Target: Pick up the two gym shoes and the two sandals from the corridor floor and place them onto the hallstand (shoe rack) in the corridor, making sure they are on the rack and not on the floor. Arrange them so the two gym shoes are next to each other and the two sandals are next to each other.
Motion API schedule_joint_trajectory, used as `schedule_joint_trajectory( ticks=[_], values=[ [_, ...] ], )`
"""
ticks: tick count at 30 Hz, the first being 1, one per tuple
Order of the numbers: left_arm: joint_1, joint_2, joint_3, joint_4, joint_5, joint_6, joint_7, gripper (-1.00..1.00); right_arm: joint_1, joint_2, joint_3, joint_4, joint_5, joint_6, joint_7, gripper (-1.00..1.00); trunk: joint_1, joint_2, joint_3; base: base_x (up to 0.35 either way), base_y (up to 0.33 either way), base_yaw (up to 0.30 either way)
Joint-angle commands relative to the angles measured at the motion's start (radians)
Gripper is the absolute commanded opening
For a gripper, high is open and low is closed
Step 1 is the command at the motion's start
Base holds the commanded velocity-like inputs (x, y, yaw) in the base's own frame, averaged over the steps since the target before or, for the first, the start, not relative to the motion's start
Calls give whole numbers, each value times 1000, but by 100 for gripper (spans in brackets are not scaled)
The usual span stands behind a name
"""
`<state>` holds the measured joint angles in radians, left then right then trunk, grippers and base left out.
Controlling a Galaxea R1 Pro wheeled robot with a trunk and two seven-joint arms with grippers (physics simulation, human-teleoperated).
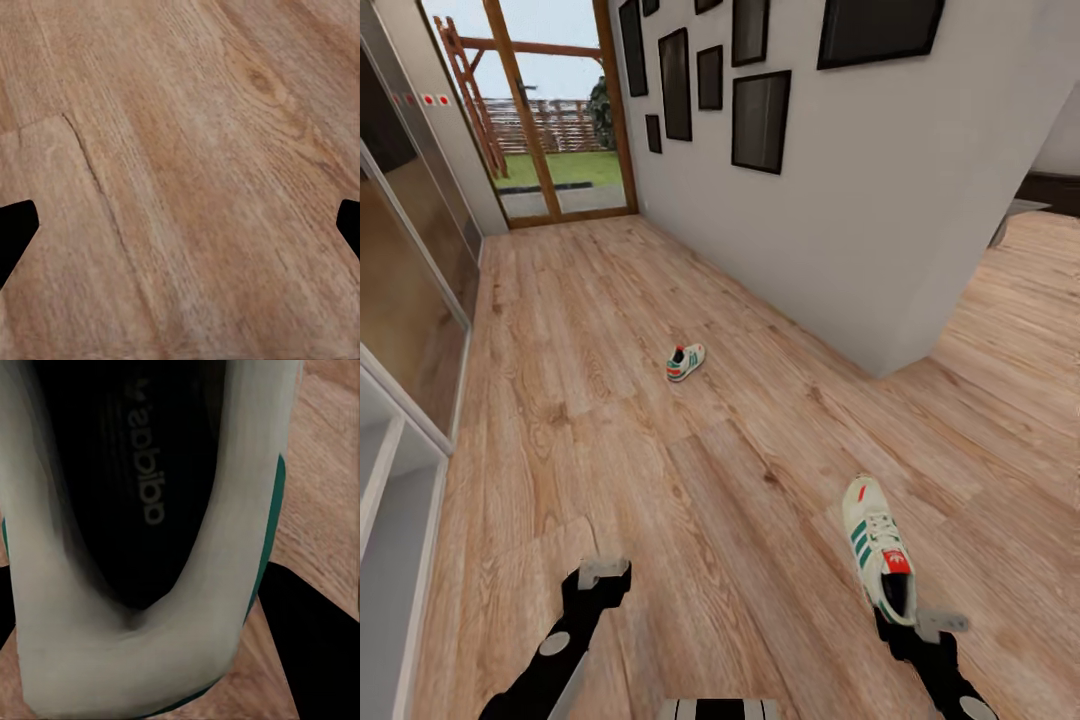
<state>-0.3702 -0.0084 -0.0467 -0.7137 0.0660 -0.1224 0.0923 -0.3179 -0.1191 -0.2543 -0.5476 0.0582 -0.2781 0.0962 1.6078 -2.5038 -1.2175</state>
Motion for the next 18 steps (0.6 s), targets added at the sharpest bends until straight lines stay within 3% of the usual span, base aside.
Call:
schedule_joint_trajectory(
  ticks=[1,4,5,18],
  values=[
    [18,1,-5,1,7,-23,19,100,5,-12,-8,9,6,-5,34,-100,-1,0,5,0,0,-109],
    [62,0,-5,17,9,-50,35,100,15,-39,-9,49,5,-11,84,-100,-2,1,21,0,0,-109],
    [73,-3,-5,63,12,-57,37,100,17,-46,-10,89,4,-37,94,-100,-2,1,27,0,0,-109],
    [77,-2,-5,78,12,-59,38,100,17,-47,-11,122,3,-61,91,-100,-12,11,82,0,0,-24]
  ],
)
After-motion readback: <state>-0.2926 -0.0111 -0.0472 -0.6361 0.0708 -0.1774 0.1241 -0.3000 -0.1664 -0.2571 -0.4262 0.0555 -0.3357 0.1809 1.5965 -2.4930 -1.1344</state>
